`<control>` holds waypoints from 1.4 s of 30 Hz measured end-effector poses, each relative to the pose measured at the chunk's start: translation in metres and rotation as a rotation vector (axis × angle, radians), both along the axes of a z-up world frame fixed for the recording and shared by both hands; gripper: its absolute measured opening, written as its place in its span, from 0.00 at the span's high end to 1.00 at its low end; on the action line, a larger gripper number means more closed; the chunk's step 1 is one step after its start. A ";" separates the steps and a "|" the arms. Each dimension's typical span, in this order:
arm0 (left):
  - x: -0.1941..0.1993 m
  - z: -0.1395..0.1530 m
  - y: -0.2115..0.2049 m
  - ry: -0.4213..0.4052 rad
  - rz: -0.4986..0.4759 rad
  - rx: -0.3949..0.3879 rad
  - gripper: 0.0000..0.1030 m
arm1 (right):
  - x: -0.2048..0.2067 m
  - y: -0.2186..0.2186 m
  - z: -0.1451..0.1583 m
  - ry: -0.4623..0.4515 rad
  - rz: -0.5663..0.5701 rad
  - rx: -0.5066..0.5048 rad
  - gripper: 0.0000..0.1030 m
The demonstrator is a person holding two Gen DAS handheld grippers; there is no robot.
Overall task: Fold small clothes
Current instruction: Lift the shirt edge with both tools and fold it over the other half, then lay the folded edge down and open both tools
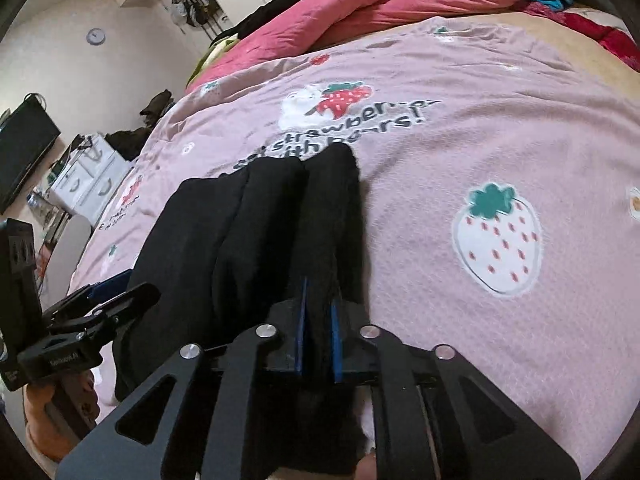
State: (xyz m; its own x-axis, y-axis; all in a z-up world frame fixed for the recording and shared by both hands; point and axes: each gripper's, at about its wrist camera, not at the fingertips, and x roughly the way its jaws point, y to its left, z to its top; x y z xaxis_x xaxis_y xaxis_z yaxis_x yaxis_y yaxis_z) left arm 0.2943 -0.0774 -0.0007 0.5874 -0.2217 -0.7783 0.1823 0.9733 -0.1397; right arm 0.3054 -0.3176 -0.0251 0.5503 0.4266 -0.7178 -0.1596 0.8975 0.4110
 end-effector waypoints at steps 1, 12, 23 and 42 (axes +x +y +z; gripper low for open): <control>-0.001 0.000 0.000 0.001 0.000 0.001 0.26 | -0.004 -0.003 0.004 -0.008 -0.017 0.000 0.73; -0.005 0.001 -0.003 -0.016 -0.006 0.018 0.25 | 0.042 0.038 0.033 0.028 0.081 0.021 0.61; -0.014 0.009 -0.007 -0.057 -0.049 -0.006 0.23 | 0.029 0.047 0.057 -0.138 0.103 -0.025 0.94; -0.023 0.008 -0.026 -0.054 -0.080 0.032 0.18 | -0.036 0.022 0.054 -0.181 -0.003 -0.211 0.47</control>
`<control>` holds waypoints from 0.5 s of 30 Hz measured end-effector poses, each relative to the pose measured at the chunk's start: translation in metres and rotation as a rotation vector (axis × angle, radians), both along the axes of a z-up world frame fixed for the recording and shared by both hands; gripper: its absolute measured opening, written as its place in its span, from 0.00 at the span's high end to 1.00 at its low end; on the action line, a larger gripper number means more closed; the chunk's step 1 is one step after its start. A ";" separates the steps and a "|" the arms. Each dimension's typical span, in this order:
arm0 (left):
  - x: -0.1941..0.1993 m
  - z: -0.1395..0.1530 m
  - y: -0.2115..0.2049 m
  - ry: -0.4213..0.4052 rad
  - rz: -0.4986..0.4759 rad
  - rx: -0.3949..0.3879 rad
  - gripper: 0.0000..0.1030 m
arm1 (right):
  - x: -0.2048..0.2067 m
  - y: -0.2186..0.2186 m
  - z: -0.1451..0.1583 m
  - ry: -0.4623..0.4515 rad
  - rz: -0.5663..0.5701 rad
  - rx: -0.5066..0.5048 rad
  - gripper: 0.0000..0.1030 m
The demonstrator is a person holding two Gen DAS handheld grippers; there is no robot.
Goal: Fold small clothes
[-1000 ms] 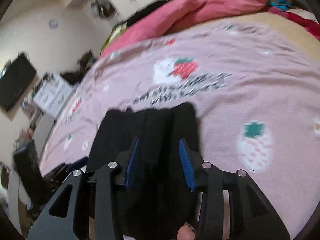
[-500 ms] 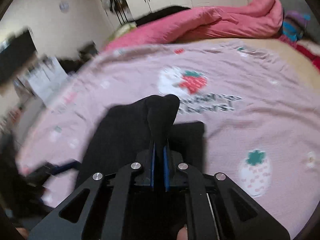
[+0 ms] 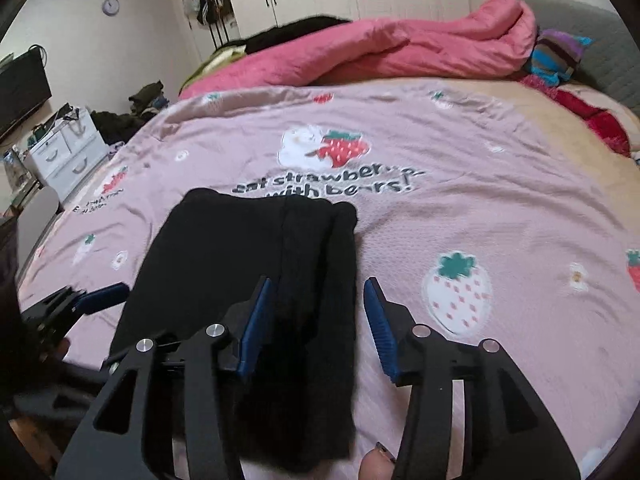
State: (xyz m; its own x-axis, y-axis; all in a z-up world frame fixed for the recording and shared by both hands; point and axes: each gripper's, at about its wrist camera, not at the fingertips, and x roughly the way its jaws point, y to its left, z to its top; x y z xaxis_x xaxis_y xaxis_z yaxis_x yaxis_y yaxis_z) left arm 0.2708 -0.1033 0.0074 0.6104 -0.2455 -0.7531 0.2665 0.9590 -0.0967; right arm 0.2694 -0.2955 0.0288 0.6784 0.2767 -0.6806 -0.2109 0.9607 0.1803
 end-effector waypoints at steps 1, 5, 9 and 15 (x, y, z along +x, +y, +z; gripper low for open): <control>-0.001 0.003 0.000 -0.003 -0.004 -0.005 0.18 | -0.007 -0.002 0.004 -0.014 -0.008 0.000 0.43; -0.013 0.013 -0.003 -0.029 -0.014 -0.006 0.17 | -0.035 -0.013 0.021 -0.074 -0.035 0.009 0.26; -0.028 0.026 -0.005 -0.060 -0.018 -0.009 0.10 | -0.062 -0.021 0.038 -0.130 -0.053 0.020 0.13; -0.049 0.046 -0.003 -0.108 -0.026 -0.018 0.09 | -0.096 -0.021 0.054 -0.195 -0.059 0.015 0.05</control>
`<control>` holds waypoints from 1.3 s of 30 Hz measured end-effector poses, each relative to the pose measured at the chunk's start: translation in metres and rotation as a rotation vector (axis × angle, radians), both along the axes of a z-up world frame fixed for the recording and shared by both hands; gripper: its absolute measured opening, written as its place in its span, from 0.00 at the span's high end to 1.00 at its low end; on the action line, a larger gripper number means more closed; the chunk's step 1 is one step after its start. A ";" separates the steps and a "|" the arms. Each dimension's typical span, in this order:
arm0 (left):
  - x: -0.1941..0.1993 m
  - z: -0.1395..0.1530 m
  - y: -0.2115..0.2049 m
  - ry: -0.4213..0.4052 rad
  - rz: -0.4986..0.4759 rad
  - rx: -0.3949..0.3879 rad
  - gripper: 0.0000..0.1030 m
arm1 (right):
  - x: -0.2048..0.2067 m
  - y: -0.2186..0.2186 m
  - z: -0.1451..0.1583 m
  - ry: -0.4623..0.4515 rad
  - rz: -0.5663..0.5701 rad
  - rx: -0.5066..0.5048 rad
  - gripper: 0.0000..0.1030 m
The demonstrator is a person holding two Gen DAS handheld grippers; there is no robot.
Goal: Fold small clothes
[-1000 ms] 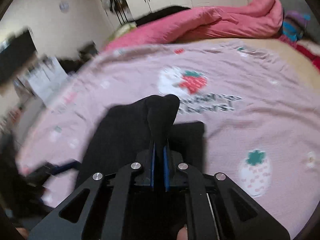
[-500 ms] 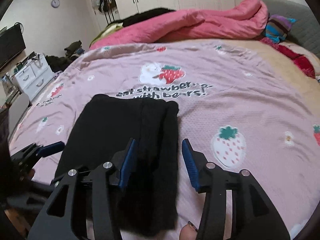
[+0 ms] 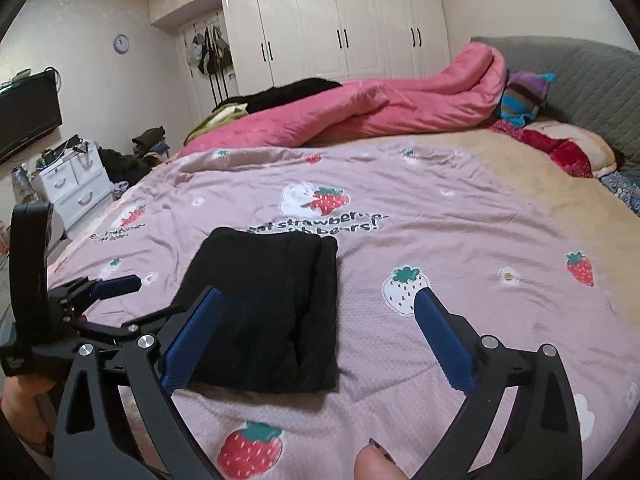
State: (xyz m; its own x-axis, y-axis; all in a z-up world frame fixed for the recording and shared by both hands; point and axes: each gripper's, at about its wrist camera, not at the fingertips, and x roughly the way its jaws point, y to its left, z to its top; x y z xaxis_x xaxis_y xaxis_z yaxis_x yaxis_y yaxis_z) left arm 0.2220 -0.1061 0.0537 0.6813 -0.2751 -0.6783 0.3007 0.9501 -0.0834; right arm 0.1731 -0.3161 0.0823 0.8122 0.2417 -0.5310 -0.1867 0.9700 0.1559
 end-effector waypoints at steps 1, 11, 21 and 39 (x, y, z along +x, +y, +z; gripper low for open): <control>-0.006 0.004 0.001 -0.010 0.000 -0.003 0.09 | -0.005 0.000 0.002 -0.010 -0.002 -0.001 0.05; -0.053 0.012 0.021 -0.051 0.013 -0.039 0.09 | -0.062 0.008 0.004 -0.079 -0.014 -0.007 0.04; -0.104 -0.019 0.036 -0.038 0.045 -0.042 0.09 | -0.102 0.021 -0.043 -0.018 -0.032 -0.044 0.04; -0.127 -0.058 0.051 0.022 0.046 -0.047 0.09 | -0.130 0.023 -0.089 0.064 -0.105 -0.097 0.04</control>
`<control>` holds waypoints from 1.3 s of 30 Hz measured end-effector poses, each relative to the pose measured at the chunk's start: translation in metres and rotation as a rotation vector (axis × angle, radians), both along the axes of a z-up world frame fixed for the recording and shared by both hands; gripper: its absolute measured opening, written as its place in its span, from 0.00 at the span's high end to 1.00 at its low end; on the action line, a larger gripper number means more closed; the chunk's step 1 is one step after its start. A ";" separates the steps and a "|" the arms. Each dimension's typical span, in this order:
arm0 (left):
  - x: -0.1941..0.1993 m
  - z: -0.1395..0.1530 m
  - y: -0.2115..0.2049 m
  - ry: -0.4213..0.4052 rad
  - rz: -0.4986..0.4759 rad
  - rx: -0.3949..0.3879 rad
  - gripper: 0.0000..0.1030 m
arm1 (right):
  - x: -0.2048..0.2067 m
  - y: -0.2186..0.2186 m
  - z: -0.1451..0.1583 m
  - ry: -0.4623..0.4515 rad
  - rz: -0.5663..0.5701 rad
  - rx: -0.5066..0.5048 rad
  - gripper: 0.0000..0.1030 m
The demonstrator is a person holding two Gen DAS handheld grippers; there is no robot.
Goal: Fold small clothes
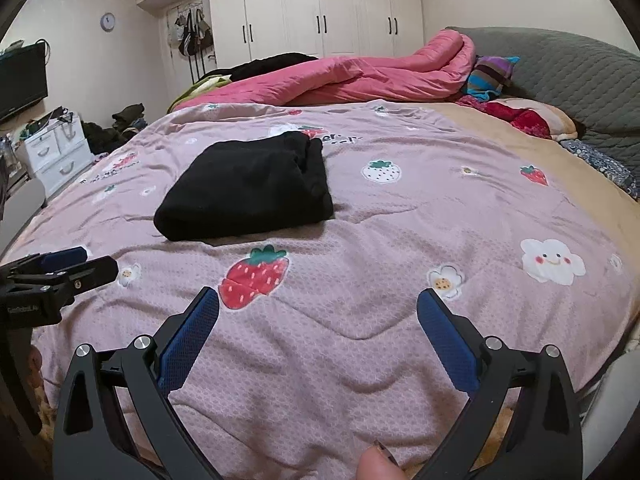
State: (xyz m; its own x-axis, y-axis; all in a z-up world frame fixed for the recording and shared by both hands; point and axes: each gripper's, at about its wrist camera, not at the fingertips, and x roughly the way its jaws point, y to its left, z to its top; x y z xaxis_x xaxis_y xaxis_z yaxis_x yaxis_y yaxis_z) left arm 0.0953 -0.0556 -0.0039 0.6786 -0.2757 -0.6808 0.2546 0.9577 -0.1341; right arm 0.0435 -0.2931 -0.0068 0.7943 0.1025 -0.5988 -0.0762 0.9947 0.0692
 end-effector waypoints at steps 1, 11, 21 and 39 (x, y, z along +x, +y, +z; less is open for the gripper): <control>0.000 0.000 -0.001 0.000 0.003 0.007 0.09 | 0.000 -0.001 0.000 0.000 -0.006 -0.004 0.04; -0.002 0.000 0.000 0.000 0.005 0.011 0.09 | -0.001 -0.003 0.000 0.011 -0.011 0.004 0.04; -0.004 -0.001 -0.003 0.002 0.007 0.021 0.09 | 0.003 -0.002 -0.003 0.022 -0.008 0.008 0.04; -0.004 0.000 -0.003 0.010 0.006 0.018 0.09 | 0.003 -0.002 -0.006 0.027 -0.012 0.005 0.04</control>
